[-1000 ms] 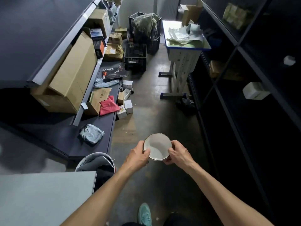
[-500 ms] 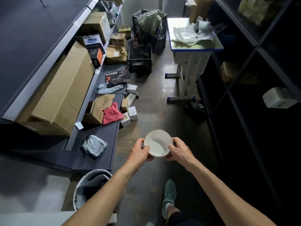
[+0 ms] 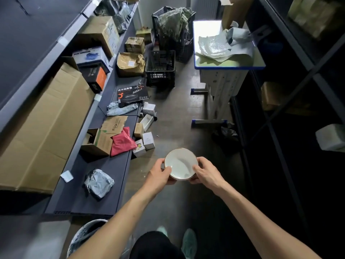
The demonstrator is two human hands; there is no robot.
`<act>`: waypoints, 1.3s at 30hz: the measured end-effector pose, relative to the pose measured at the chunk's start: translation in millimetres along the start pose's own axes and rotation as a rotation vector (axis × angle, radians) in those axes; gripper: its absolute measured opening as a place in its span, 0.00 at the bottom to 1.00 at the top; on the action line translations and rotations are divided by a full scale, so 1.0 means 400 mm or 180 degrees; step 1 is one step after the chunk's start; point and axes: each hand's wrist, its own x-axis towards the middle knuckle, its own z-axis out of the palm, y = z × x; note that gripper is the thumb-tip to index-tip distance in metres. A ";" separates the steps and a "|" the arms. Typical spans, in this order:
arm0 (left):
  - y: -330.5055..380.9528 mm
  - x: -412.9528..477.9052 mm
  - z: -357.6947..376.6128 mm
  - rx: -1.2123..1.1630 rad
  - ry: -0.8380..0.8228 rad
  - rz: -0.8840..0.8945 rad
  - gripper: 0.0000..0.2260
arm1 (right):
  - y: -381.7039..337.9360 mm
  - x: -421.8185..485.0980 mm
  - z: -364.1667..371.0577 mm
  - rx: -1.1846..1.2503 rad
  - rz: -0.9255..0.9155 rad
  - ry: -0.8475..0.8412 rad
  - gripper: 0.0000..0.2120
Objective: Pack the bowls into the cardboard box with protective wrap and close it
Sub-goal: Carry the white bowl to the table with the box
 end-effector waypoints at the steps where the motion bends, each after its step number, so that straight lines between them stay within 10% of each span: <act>1: 0.018 0.028 0.005 0.0003 -0.0018 0.0003 0.11 | -0.012 0.027 -0.014 -0.0023 -0.0003 0.0019 0.10; 39: 0.793 1.222 -0.002 0.0025 0.0158 0.0073 0.13 | -0.765 1.170 -0.422 -0.0047 -0.0190 -0.0134 0.14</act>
